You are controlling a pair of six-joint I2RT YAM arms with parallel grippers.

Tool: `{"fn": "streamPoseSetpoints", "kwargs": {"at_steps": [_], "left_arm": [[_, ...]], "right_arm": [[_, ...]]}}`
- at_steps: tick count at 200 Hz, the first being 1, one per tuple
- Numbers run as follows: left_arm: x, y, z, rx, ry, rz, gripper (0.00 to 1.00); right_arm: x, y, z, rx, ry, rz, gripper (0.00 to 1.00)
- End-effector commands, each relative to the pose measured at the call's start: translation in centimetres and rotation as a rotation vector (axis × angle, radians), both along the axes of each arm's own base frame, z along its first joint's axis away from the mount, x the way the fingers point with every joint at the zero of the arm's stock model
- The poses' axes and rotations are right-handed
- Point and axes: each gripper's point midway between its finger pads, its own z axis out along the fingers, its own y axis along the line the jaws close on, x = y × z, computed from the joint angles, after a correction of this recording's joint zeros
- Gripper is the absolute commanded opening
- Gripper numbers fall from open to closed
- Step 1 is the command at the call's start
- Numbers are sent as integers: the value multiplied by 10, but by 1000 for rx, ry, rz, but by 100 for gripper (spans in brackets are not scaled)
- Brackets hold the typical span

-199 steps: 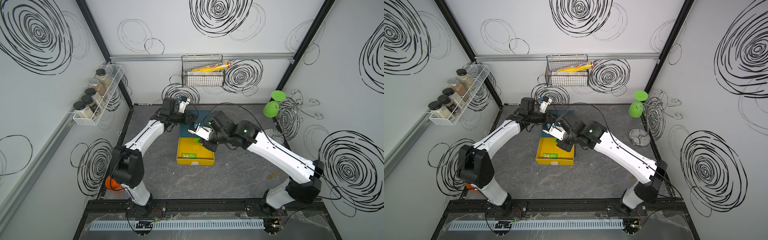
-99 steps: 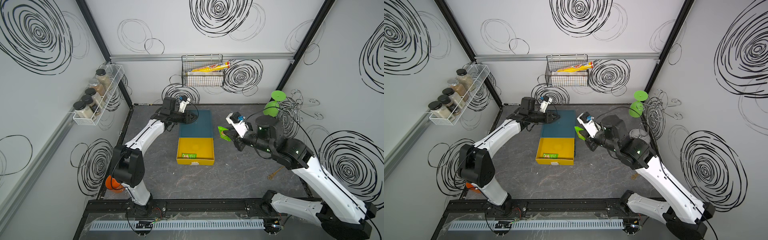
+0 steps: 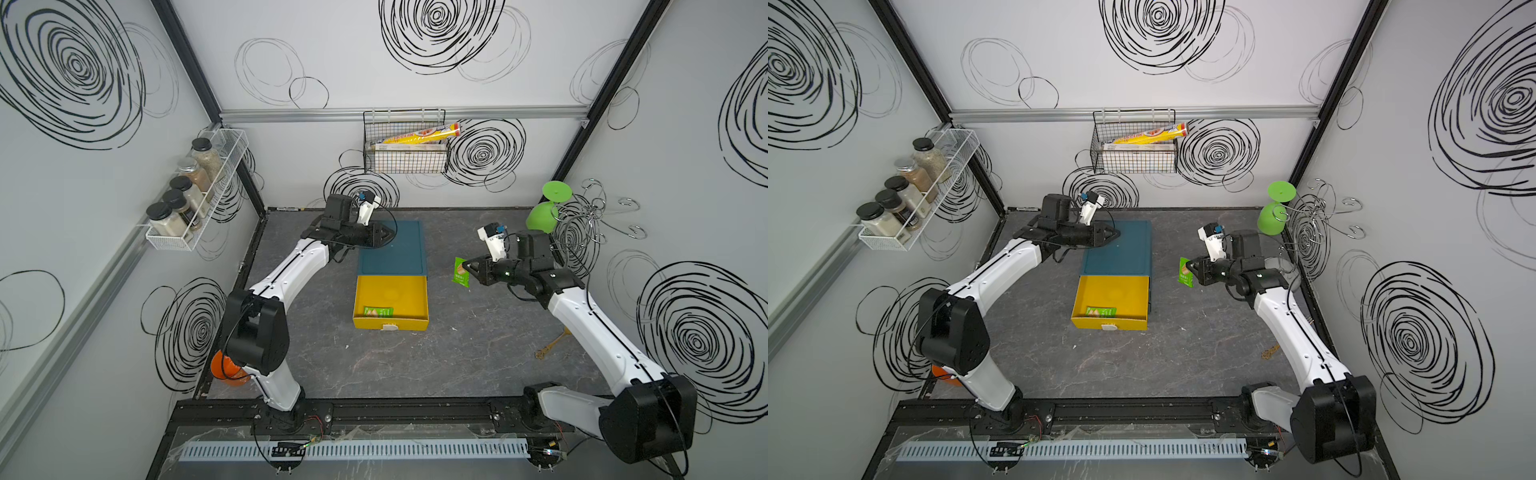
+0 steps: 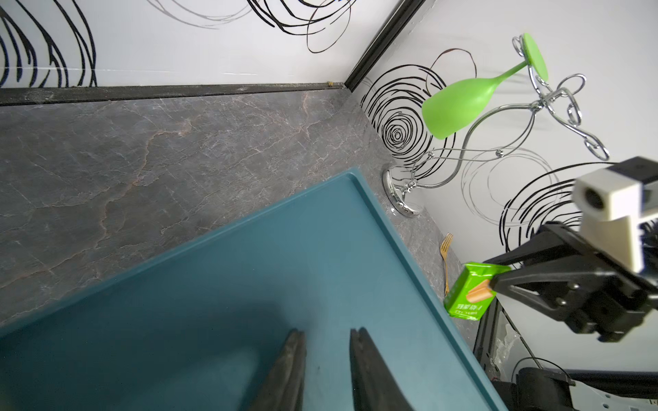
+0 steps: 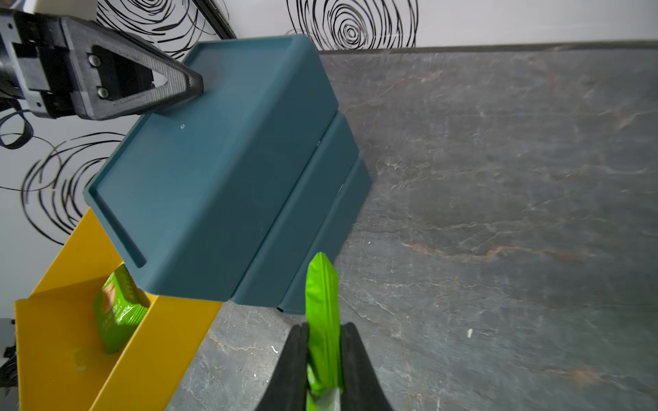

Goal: Take the cookies out of the drawer
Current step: Place the cookie at the center of the board.

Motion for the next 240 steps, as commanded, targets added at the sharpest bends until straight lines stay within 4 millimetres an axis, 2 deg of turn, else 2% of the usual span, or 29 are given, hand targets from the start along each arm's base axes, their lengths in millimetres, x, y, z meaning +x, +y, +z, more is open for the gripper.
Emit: {"fn": "streamPoseSetpoints", "kwargs": {"at_steps": [1,31,61,107,136,159,179,190,209,227,240], "left_arm": [[0,13,-34,70,90,37,30],[1,13,-34,72,89,36,30],[0,12,-35,69,93,30,30],[-1,12,-34,64,92,27,30],[-2,12,-35,65,94,27,30],[-2,12,-37,64,97,27,30],[-3,12,-37,63,96,27,30],[-3,12,-38,64,96,27,30],[-3,12,-37,63,96,26,30],[-3,12,-36,61,94,26,30],[-3,13,-34,61,89,28,30]], "right_arm": [[-4,16,4,153,-5,96,0],[-11,15,-40,205,145,114,0],[-14,13,-70,237,270,115,0],[-15,7,-92,231,332,91,11],[-20,3,-116,206,394,77,12],[-19,2,-127,200,425,62,12],[-16,-3,-135,170,446,33,26],[-14,-6,-137,145,443,15,40],[-7,-15,-134,85,420,-36,55],[6,-27,-118,24,377,-95,58],[16,-33,-87,-4,302,-121,59]]}}
